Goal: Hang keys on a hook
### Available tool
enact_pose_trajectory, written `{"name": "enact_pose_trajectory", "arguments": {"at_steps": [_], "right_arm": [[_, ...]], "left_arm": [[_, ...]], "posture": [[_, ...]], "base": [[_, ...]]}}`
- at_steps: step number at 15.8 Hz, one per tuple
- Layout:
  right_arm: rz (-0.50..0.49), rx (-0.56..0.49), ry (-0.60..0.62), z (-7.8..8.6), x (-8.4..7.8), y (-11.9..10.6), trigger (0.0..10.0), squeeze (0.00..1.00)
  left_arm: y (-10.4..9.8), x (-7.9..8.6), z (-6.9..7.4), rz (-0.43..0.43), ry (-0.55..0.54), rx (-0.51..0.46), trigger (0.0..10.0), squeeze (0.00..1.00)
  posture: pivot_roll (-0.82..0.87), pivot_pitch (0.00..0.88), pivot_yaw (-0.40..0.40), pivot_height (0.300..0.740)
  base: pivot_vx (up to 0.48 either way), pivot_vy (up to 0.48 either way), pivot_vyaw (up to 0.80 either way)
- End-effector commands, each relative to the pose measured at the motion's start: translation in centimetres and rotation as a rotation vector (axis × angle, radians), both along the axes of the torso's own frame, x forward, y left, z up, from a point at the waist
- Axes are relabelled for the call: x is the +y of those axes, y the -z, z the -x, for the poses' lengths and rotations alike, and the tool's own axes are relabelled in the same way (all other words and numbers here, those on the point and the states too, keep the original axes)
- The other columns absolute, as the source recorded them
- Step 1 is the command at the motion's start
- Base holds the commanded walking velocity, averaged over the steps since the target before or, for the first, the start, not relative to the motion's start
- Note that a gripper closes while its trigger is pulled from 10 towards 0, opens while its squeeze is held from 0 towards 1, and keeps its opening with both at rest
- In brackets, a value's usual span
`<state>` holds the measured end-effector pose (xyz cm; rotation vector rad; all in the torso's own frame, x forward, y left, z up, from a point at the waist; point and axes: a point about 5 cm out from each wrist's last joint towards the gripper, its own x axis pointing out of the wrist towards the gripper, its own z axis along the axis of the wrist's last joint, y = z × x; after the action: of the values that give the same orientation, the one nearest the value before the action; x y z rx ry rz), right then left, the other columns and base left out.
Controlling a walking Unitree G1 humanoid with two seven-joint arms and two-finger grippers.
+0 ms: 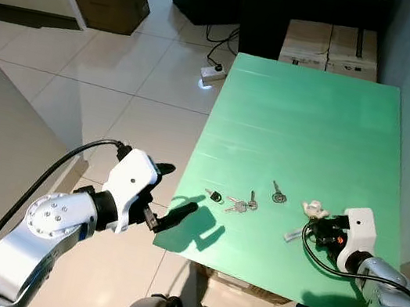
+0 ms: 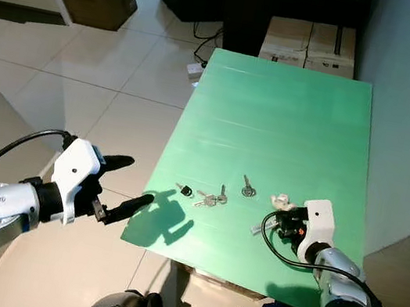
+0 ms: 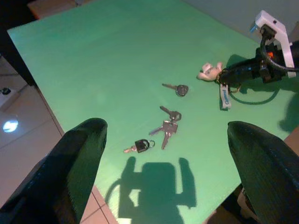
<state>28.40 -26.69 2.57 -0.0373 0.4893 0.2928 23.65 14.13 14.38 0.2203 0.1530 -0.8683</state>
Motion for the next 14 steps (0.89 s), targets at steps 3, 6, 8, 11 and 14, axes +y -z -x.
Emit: {"name": "enact_pose_trajectory", "arguments": {"at_steps": [3, 6, 8, 11, 14], "right_arm": [[-0.024, 0.008, 0.002, 0.07, 0.41, 0.3, 0.0, 0.0], [-0.034, 0.002, 0.004, 0.14, 0.49, 0.36, 0.0, 0.0], [-0.037, 0.001, 0.005, 0.21, 0.53, 0.43, 0.0, 0.0], [-0.037, -0.016, 0.013, 0.1, 0.57, 0.32, 0.0, 0.0], [-0.012, -0.093, 0.018, -0.56, 0.76, -0.55, 0.0, 0.0]], "left_arm": [[0.06, 0.63, -0.24, -0.02, -0.008, 0.004, 10.0, 0.0], [0.03, 0.56, -0.32, -0.022, -0.004, 0.003, 10.0, 0.0], [0.04, 0.51, -0.35, -0.023, -0.005, 0.001, 10.0, 0.0], [0.06, 0.54, -0.38, -0.03, -0.014, -0.006, 10.0, 0.0], [0.04, 0.84, -0.86, -0.047, -0.057, -0.03, 10.0, 0.0]], "posture": [[0.11, 0.165, 0.212, 0.74], [0.11, 0.165, 0.215, 0.74], [0.11, 0.165, 0.212, 0.74], [0.11, 0.165, 0.21, 0.74], [0.1, 0.163, 0.205, 0.74]], "base": [[0.0, 0.0, 0.0], [0.0, 0.0, 0.0], [0.0, 0.0, 0.0], [0.0, 0.0, 0.0], [0.0, 0.0, 0.0]]}}
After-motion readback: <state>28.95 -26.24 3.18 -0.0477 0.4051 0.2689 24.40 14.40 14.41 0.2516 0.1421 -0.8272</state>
